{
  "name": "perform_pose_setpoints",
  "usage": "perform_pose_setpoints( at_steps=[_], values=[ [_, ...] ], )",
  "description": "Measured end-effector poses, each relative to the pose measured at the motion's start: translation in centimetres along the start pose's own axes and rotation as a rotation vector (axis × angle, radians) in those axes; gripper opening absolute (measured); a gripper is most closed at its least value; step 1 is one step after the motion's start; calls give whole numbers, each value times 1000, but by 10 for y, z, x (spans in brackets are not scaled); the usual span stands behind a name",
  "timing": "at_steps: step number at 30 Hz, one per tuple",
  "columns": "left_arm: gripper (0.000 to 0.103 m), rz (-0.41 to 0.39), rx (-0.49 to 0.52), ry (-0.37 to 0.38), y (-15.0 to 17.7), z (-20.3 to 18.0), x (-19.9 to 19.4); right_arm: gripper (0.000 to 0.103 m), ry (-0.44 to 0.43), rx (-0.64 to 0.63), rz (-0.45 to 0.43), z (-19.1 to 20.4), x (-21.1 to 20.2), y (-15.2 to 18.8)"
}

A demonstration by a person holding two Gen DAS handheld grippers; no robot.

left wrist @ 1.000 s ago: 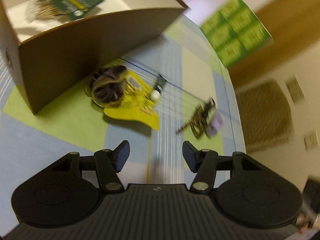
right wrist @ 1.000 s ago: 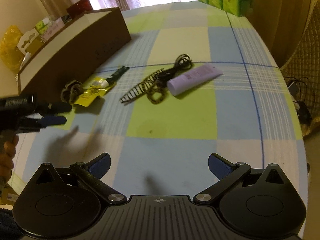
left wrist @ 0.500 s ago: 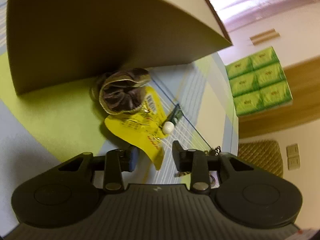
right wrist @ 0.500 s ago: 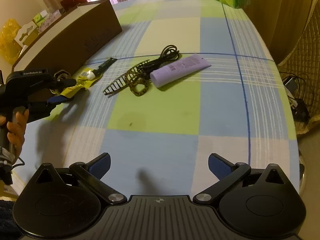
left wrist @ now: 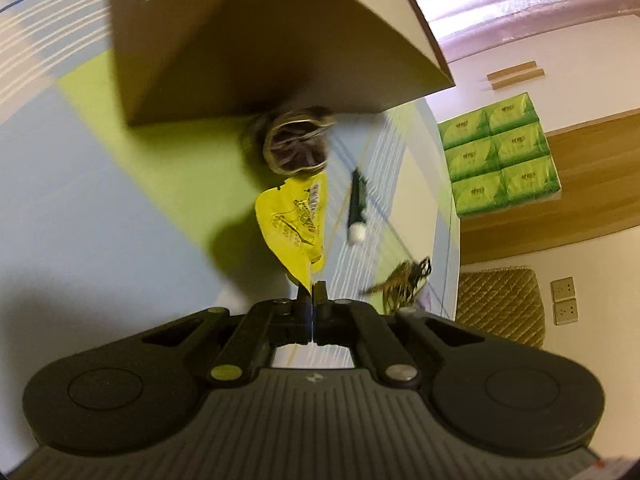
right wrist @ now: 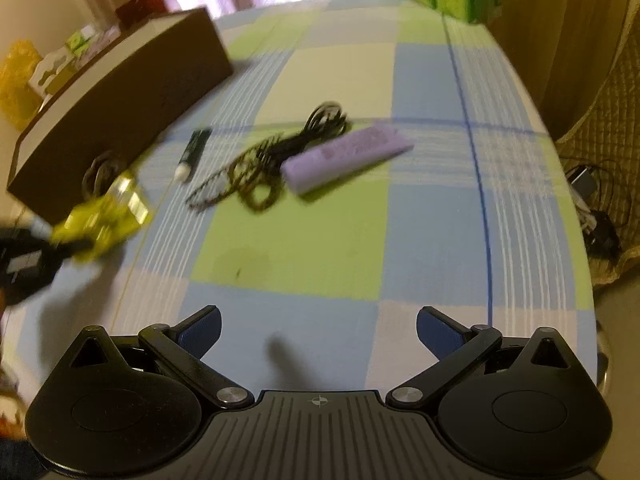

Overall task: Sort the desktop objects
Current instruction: 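Grasp the yellow snack packet with the left tool while the right tool grasps the lavender tube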

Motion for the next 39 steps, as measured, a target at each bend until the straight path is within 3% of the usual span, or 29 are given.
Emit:
perform_pose_setpoints(
  at_steps=[4,7,13,18,19,20,25,30,39],
  values=[
    [0,-1,-39,2,7,12,-10,100,15,76,-77,-9,4,-32],
    [0,-7,-48,5,8,15,-14,79,29,150,-124,-17,10,-61],
    [0,-6,-56,5,7,17,-16,72,75,288,-140,-26,35,-102],
    [0,3,-55,5,7,19,-17,50,162,231,-95,-21,58,-110],
    [0,5,-52,5,7,19,-17,38,188,187,-92,-18,59,-109],
    [0,9,-49,5,7,19,-17,33,208,144,-89,-15,60,-106],
    [0,25,-40,1,5,21,-17,31,215,-10,-82,-12,55,-81],
    [0,35,-33,1,2,21,-13,31,205,-68,-75,-8,46,-52],
    [0,64,51,21,5,1,-17,31,138,-9,-46,-3,31,-26]
  ],
)
Point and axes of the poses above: each gripper's, at about its wrist camera, not at the fingertips, and x roughly the way its jaws point, z to its left, y to its underside, the point moved 8 cm from there along x, roughly the way its jaws point, and after that the axes turned 9 degrees about z, right-handed, at the moved point
